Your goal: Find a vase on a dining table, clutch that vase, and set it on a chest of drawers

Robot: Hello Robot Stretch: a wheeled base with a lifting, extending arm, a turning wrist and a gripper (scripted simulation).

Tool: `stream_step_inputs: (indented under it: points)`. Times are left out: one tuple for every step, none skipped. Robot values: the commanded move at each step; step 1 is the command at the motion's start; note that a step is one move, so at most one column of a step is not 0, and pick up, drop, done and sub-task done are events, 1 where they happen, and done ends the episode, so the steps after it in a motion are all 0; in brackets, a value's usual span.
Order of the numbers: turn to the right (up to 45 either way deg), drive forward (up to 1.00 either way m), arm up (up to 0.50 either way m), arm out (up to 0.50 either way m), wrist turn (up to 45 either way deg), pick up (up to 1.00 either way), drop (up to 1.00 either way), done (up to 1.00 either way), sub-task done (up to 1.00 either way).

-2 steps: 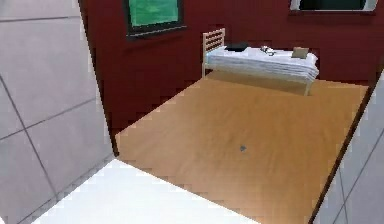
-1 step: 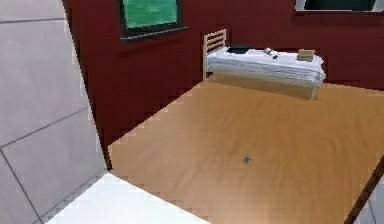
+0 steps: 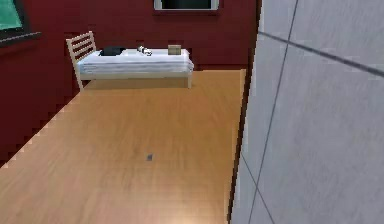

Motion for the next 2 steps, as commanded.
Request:
stream_step_inputs:
  points:
    - [0.0, 1.0, 0.0, 0.0, 0.0, 0.0, 0.0, 0.0, 0.0]
    - [15.0, 0.0, 0.0, 0.0, 0.0, 0.0, 0.0, 0.0, 0.0]
